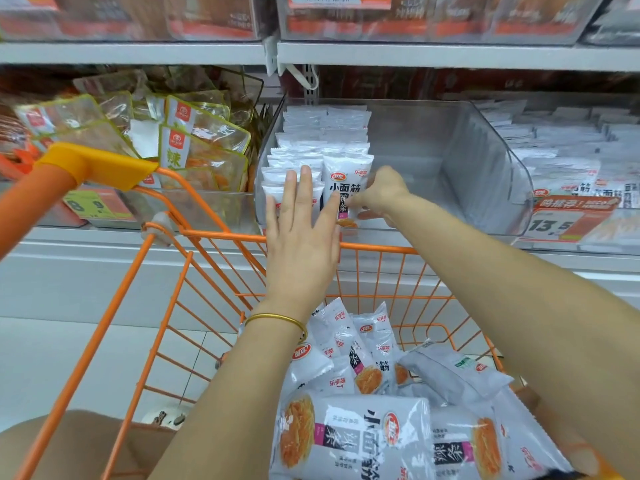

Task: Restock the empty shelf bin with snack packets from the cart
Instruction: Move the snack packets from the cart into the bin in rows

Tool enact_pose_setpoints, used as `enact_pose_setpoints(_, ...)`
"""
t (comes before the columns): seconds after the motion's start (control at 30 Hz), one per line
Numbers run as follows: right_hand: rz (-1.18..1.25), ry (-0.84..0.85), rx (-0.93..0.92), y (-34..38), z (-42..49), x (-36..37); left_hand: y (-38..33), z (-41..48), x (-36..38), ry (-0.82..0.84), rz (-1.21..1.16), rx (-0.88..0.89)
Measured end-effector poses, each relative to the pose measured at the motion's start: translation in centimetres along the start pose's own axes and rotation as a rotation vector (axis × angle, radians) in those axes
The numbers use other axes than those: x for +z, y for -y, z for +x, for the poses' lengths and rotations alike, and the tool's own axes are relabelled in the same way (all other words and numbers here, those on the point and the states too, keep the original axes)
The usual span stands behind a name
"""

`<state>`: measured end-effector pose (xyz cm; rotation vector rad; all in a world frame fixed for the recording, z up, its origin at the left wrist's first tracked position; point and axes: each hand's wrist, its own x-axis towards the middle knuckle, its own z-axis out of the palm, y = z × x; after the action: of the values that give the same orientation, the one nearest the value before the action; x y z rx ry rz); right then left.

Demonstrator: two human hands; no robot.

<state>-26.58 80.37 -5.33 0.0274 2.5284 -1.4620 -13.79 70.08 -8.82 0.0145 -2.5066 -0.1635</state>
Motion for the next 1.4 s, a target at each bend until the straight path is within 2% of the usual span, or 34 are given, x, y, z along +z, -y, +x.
enact_pose_setpoints(0.13, -0.005, 0.003, -0.018, 0.3, -1.1, -1.2, 0.0, 0.0, 0.0, 0.008, -0.001, 0.005)
enact_pose_setpoints(0.3, -0.027, -0.100, -0.253, 1.2, -5.9, -5.0, -0.2, 0.1, -0.5, 0.000, -0.002, -0.015)
enact_pose_setpoints(0.37, -0.047, 0.015, -0.334, 0.9, -9.1, -7.0, -0.8, 0.2, -1.1, -0.022, -0.002, -0.024)
enact_pose_setpoints(0.43, -0.186, 0.231, -0.307, -0.5, -11.8, -8.1, -1.6, 0.4, -1.7, -0.058, -0.027, 0.014)
enact_pose_setpoints(0.5, -0.565, 0.434, -0.208, -3.3, -12.9, -7.8, -2.5, 0.3, -1.9, -0.085, -0.062, 0.079)
enact_pose_setpoints(0.57, -0.997, 0.556, -0.102, -6.2, -13.0, -6.9, -3.4, 0.0, -2.0, -0.093, -0.104, 0.131)
enact_pose_setpoints(0.6, -1.126, 0.609, -0.047, -7.5, -13.0, -6.4, -3.7, -0.2, -2.0, -0.089, -0.121, 0.150)
enact_pose_setpoints(0.7, -1.224, 0.718, 0.132, -9.2, -13.1, -5.6, -4.1, -0.8, -1.9, -0.048, -0.135, 0.191)
enact_pose_setpoints(0.9, -1.454, 0.844, 0.073, -11.2, -13.9, -3.3, -4.4, -1.1, -2.1, -0.020, -0.196, 0.216)
enact_pose_setpoints(0.97, -1.369, 0.811, 0.085, -10.6, -13.5, -3.9, -4.5, -1.1, -2.2, -0.016, -0.228, 0.244)
enact_pose_setpoints(1.03, -1.171, 0.710, 0.089, -9.4, -12.7, -5.5, -4.3, -1.1, -2.3, 0.026, -0.289, 0.304)
enact_pose_setpoints(1.13, -0.672, 0.654, 0.166, -7.5, -12.2, -8.2, -4.5, -1.1, -2.6, 0.223, -0.404, 0.392)
enact_pose_setpoints(1.2, -0.270, 0.643, 0.244, -6.7, -12.5, -9.4, -5.2, -1.3, -3.2, 0.396, -0.509, 0.341)
enact_pose_setpoints(1.27, 0.003, 0.634, 0.286, -6.2, -12.6, -10.2, -5.8, -1.5, -3.7, 0.574, -0.629, 0.234)
enact_pose_setpoints(1.33, 0.162, 0.619, 0.314, -5.9, -12.6, -10.5, -6.1, -1.6, -4.0, 0.704, -0.703, 0.176)
enact_pose_setpoints(1.4, 0.239, 0.613, 0.320, -5.4, -12.9, -10.6, -5.9, -1.6, -4.1, 0.758, -0.769, 0.122)
